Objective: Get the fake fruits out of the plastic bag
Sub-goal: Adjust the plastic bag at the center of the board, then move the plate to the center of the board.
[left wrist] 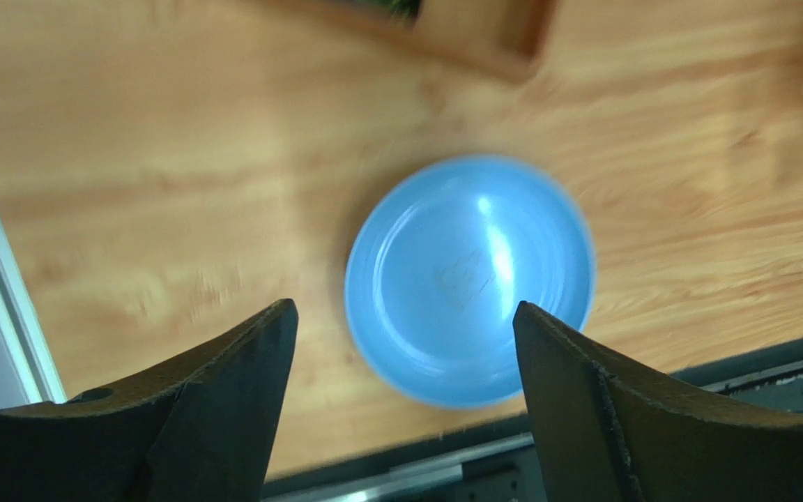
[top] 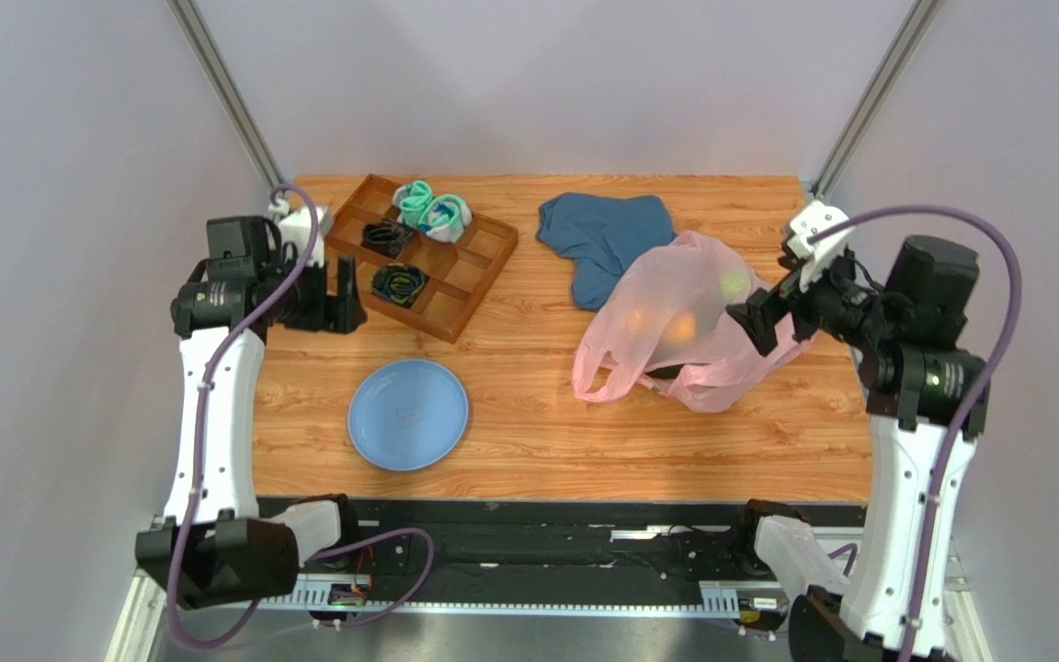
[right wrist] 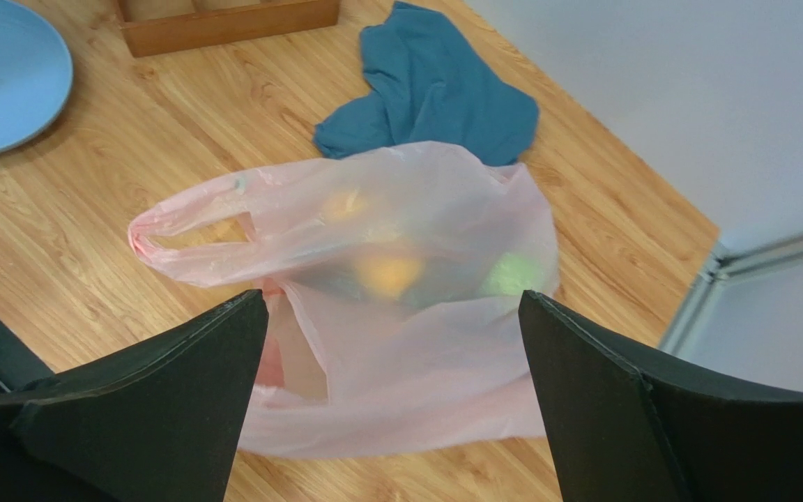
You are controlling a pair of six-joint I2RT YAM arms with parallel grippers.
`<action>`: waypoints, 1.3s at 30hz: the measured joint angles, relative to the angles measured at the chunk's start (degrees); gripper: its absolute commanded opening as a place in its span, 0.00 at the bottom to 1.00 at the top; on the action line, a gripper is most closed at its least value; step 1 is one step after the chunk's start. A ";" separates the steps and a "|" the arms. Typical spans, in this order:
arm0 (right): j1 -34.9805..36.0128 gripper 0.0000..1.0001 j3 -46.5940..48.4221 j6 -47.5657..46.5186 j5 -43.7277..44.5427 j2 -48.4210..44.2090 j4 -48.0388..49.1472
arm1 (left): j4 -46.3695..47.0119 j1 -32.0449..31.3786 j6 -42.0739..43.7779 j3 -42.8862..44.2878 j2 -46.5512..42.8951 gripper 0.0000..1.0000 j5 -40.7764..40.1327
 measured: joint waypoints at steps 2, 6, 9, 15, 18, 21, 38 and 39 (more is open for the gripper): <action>3.74 0.96 0.02 1.88 1.11 2.84 1.99 | -2.62 3.28 0.79 -4.17 2.10 0.83 -2.36; 11.76 0.96 0.09 2.75 4.00 6.36 3.89 | -5.03 6.82 2.05 -8.94 9.94 0.78 -6.56; 16.46 0.96 1.25 2.80 5.88 7.87 4.00 | -4.15 6.86 3.93 -9.92 15.80 0.76 -6.91; 19.52 0.96 2.78 2.80 8.26 9.20 4.79 | -0.72 6.80 7.41 -11.74 26.88 0.70 -7.19; 20.33 0.96 2.67 2.80 9.53 9.11 5.01 | 0.74 5.97 8.72 -11.91 30.73 0.65 -7.04; 20.92 0.96 2.01 2.86 10.51 8.72 5.84 | 2.05 3.15 10.19 -12.81 32.04 0.50 -6.54; 26.27 0.95 -1.11 4.79 13.09 8.57 8.09 | 1.57 -17.33 10.75 -12.09 35.69 0.02 -1.79; 26.38 0.95 -1.11 4.81 13.14 8.57 8.11 | 1.31 -18.99 10.21 -11.23 35.80 0.02 -1.14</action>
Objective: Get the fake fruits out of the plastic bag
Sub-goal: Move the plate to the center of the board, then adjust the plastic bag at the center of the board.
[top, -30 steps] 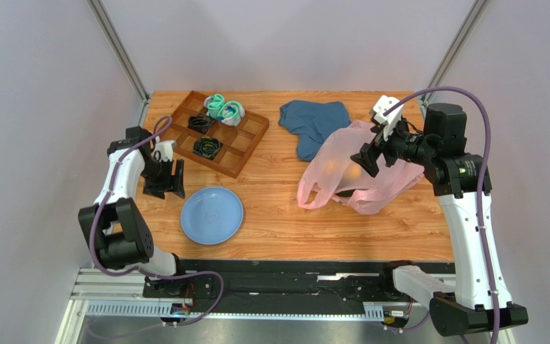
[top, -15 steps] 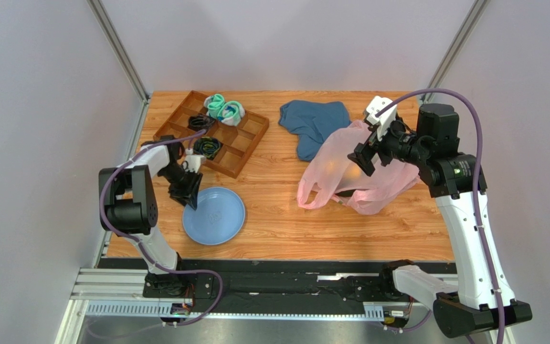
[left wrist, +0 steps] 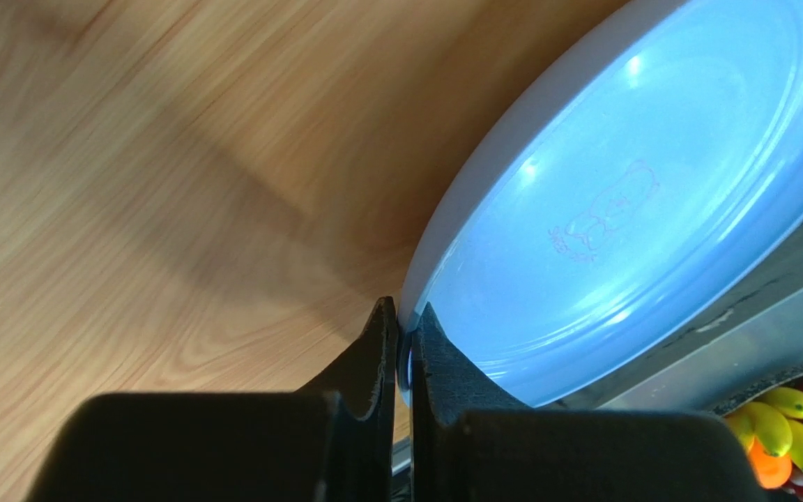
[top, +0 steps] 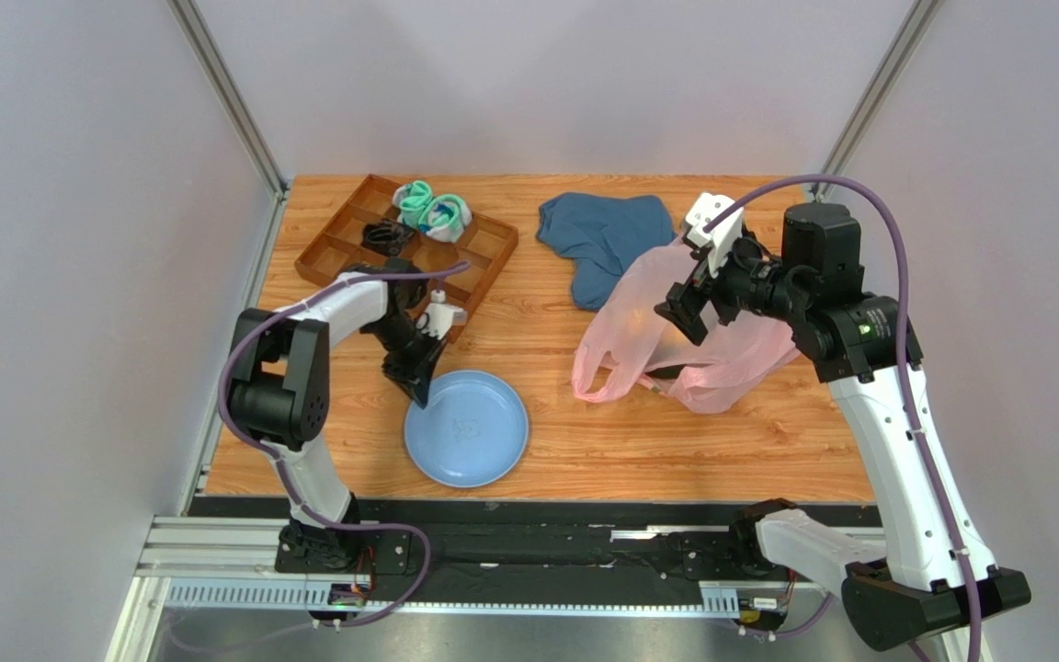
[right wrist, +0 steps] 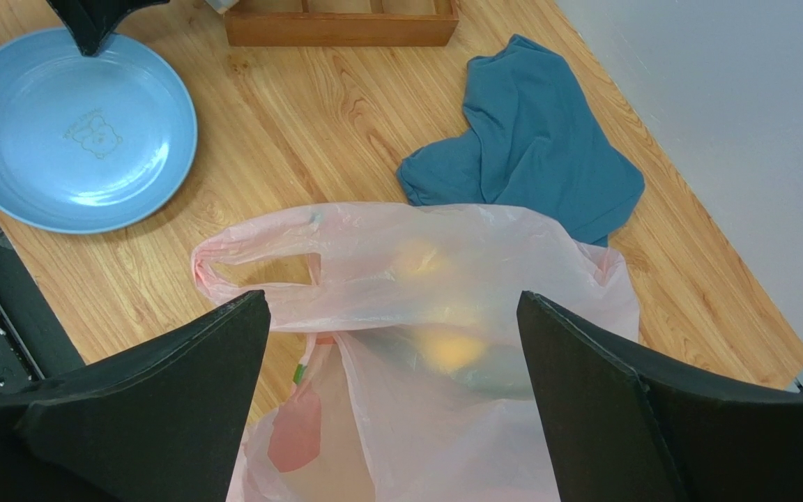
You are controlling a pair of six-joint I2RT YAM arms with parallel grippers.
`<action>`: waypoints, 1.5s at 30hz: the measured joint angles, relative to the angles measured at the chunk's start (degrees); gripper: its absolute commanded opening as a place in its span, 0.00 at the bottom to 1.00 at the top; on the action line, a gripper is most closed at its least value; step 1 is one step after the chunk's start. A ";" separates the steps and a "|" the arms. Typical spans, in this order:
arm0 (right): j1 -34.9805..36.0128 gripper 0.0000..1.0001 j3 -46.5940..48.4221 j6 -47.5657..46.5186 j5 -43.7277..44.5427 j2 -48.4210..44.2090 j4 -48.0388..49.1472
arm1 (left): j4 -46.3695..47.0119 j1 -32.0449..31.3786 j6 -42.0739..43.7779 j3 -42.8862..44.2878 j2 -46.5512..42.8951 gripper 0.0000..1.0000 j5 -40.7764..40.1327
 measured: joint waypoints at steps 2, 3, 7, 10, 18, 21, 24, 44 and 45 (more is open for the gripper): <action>0.09 0.95 -0.24 -0.04 0.33 -0.13 0.13 | -0.15 -2.69 -1.49 1.64 0.33 0.00 1.16; 0.11 0.95 -0.66 -0.07 0.46 -0.31 0.26 | -0.09 -3.63 -2.05 2.25 0.42 0.00 1.55; 0.13 0.95 -3.87 -0.09 1.40 -2.19 0.24 | -0.17 -8.61 -6.03 6.01 1.99 0.00 3.63; 0.13 0.95 -6.21 -0.07 1.84 -3.78 -0.04 | -0.17 -12.52 -8.59 10.03 5.16 0.06 5.29; 0.22 0.95 -9.14 -0.35 3.10 -5.84 -1.22 | -1.88 -23.19 -11.50 17.25 11.50 0.61 8.37; 0.24 0.92 -10.29 -0.59 4.70 -6.56 -1.66 | -2.80 -24.59 -12.09 17.29 9.49 0.84 7.87; 0.22 0.85 -12.55 -0.46 6.99 -6.80 -1.38 | 0.76 -23.41 -10.95 14.27 0.92 0.90 6.38; 0.22 0.50 -22.21 6.58 12.63 -5.68 -7.37 | 26.99 -42.62 18.05 11.21 -6.82 0.80 -1.57; 0.15 0.50 -22.29 6.97 13.03 -6.16 -8.24 | 27.52 -43.63 18.16 11.21 -6.38 0.80 -2.12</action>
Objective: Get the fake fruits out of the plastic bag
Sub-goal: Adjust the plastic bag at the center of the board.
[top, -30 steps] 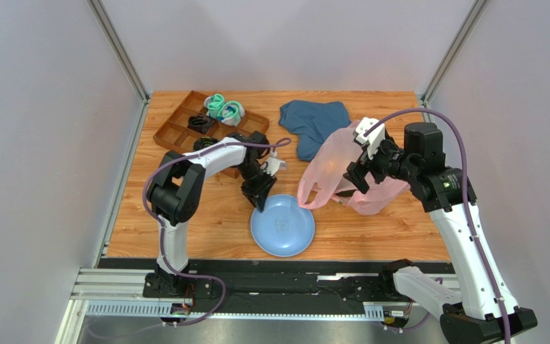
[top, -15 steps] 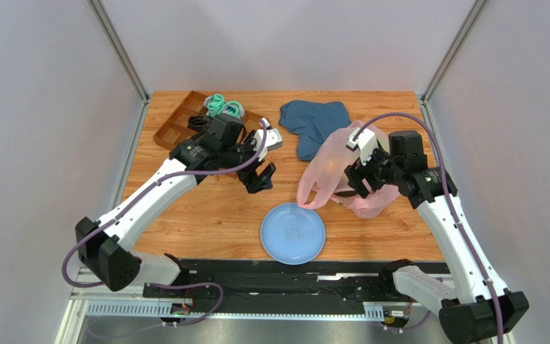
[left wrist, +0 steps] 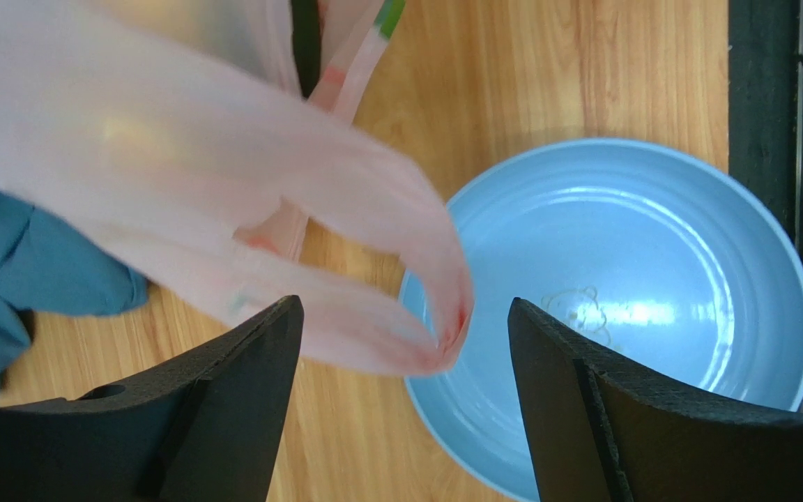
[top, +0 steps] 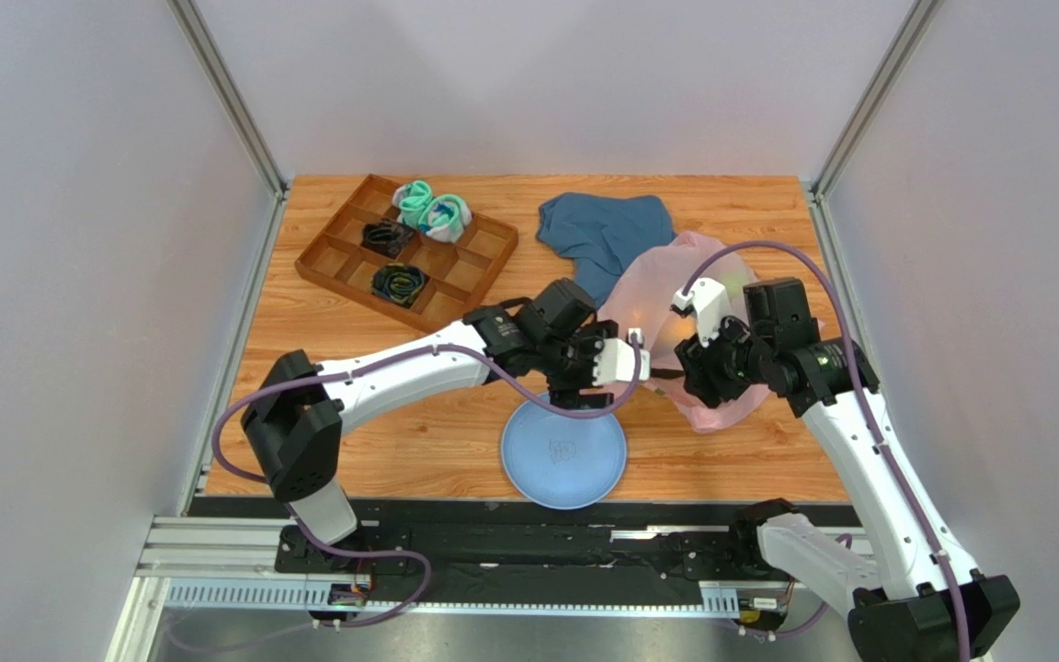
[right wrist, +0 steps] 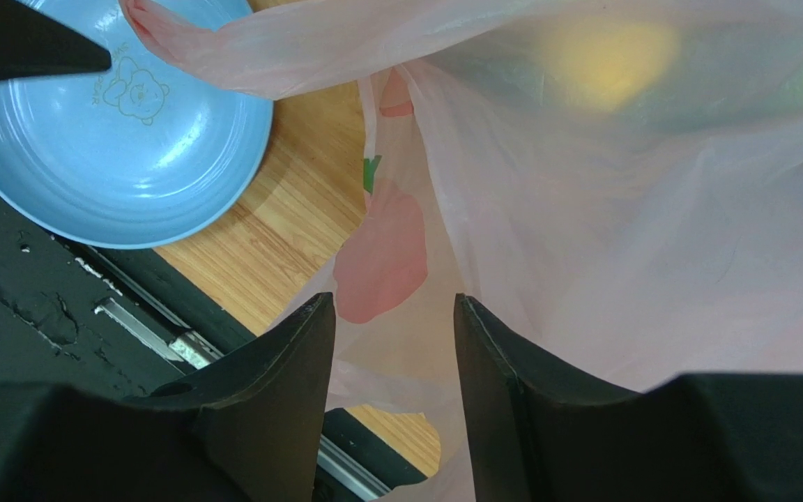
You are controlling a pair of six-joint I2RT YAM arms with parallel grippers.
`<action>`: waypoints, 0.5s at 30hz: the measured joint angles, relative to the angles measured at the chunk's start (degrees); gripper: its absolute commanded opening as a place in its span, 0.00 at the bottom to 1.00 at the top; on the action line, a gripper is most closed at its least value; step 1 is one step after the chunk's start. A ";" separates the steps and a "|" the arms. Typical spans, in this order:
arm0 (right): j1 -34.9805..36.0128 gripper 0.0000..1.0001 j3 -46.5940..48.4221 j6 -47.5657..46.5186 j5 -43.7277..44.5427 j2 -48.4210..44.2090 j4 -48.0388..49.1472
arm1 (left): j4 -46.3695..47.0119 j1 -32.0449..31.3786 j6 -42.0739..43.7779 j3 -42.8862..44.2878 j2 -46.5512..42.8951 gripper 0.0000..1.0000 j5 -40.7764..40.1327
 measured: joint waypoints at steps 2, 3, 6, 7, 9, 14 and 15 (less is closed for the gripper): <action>-0.55 0.49 0.02 0.50 0.22 -0.37 -0.66 | 1.57 -2.03 -0.04 0.00 0.92 0.79 -1.18; -0.81 0.49 0.02 0.57 0.31 -0.39 -0.90 | 2.08 -2.75 -0.07 0.00 1.29 0.77 -1.84; -1.36 0.48 0.00 0.46 0.35 -0.44 -1.27 | 2.62 -4.94 -0.37 1.66 4.26 0.67 -5.70; -1.44 0.48 0.00 0.39 0.37 -0.66 -1.33 | 2.62 -5.31 -0.48 2.82 5.97 0.63 -7.15; -1.66 0.48 -0.02 -0.13 0.35 -1.33 -1.68 | 2.54 -5.70 -0.66 5.27 9.53 0.47 -9.68; -2.19 0.46 -2.97 -3.30 0.39 -5.99 -1.70 | 0.83 -5.53 -1.97 5.99 12.39 0.00 -14.47; -2.21 0.45 -3.43 -3.78 0.39 -6.49 -1.92 | 0.37 -5.38 -2.43 6.08 12.35 0.00 -15.17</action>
